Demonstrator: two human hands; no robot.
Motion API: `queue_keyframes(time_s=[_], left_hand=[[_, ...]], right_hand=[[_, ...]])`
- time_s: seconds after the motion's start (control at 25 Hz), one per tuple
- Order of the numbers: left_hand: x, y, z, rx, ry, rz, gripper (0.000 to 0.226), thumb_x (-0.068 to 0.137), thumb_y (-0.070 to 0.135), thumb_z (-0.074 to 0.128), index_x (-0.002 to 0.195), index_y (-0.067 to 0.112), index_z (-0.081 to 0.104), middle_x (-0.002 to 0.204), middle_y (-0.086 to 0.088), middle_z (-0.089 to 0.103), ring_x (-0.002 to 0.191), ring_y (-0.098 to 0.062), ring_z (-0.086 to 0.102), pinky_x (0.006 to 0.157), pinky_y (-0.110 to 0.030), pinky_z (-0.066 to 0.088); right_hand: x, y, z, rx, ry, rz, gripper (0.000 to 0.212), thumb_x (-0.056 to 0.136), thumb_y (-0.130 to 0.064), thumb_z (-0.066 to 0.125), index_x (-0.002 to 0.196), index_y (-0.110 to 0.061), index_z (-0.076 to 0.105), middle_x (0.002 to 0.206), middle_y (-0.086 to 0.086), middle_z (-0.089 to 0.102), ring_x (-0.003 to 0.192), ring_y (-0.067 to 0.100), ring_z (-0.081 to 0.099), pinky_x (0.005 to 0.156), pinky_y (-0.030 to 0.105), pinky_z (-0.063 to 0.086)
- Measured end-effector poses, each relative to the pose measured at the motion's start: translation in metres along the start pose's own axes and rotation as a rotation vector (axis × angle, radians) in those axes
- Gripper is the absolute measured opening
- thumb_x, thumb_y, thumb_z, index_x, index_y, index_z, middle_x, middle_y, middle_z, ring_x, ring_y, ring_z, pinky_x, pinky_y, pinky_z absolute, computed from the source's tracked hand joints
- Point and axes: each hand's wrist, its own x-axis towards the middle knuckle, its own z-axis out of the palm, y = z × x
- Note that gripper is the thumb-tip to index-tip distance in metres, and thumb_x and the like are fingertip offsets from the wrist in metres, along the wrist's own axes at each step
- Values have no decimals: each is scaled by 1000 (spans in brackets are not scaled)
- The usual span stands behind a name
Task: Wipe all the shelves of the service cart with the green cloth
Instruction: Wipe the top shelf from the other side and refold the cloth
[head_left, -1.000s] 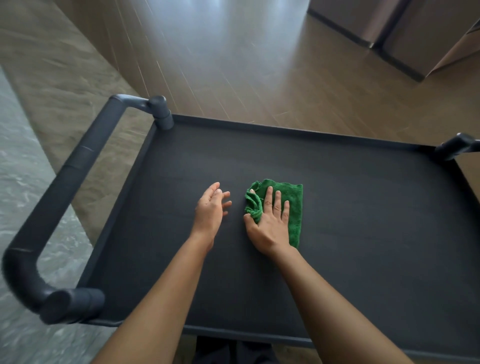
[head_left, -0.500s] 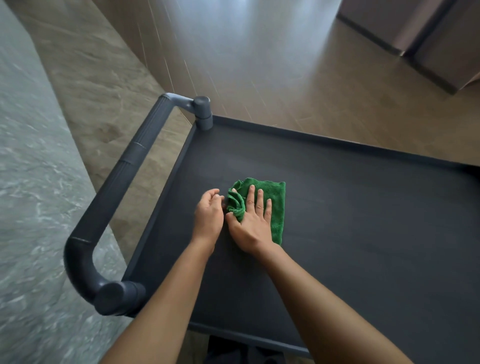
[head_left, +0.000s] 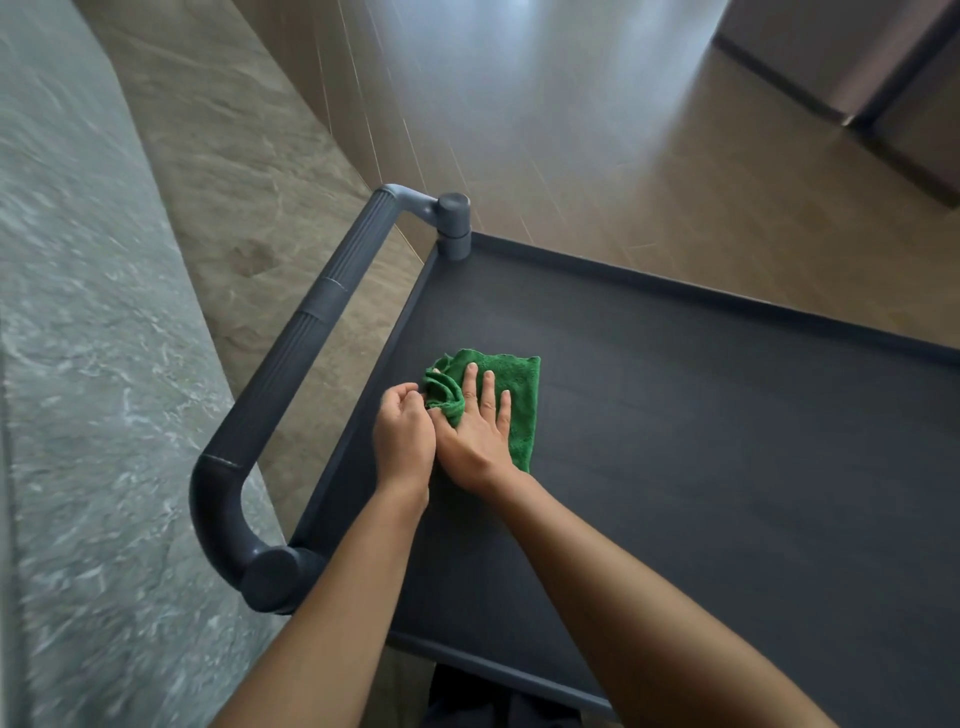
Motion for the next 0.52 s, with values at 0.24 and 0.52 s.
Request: queue_keyframes(time_s=[0.24,0.52], left_hand=[[-4,3,-8,-187,167,53,29,98,18,37,120,13,55,114,-5,60,101,-18,59,86,-28,49],[-10,6,-13,-181,105,209,25,96,14,43,114,15,60,108,4,64,102,-8,60,79,-15,47]], right_hand=[[11,-39,12,270,-154,-31,39,100,-27,27,118,-27,61,154,5,27,145,15,0,114,32,-14],[-4,-47,-6,1393,-211,221,29,92,-23,38,78,-14,62,66,-1,65,64,10,62,62,21,50]])
